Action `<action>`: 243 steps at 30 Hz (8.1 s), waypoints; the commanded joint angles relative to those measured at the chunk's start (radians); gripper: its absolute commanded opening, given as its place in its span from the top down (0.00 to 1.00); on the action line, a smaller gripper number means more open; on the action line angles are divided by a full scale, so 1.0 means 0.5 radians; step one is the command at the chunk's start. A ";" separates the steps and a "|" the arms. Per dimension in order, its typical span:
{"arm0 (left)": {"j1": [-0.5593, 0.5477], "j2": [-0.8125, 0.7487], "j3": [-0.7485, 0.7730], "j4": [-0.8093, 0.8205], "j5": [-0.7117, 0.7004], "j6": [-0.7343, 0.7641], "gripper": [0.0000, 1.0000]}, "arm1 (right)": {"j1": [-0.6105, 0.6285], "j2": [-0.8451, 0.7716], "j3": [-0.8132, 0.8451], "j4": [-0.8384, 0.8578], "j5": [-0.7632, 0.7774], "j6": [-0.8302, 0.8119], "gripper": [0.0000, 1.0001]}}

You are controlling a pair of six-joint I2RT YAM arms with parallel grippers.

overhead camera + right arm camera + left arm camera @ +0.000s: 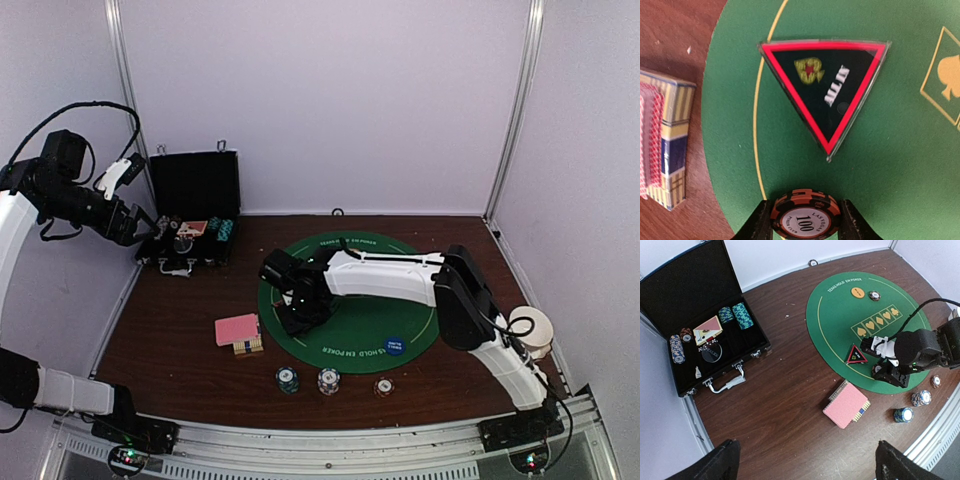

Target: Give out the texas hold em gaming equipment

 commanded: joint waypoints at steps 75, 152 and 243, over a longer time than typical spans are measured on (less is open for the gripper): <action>0.013 0.025 0.075 -0.024 0.032 0.053 0.02 | 0.207 -1.404 -2.193 0.419 -0.199 0.452 0.39; 0.016 -0.001 0.080 -0.031 -0.035 0.076 0.02 | 0.117 -1.507 -1.388 -0.031 0.023 0.025 0.13; 0.013 -0.014 0.098 -0.054 -0.043 0.100 0.02 | -0.423 -0.997 -0.571 -0.332 0.099 -0.256 0.80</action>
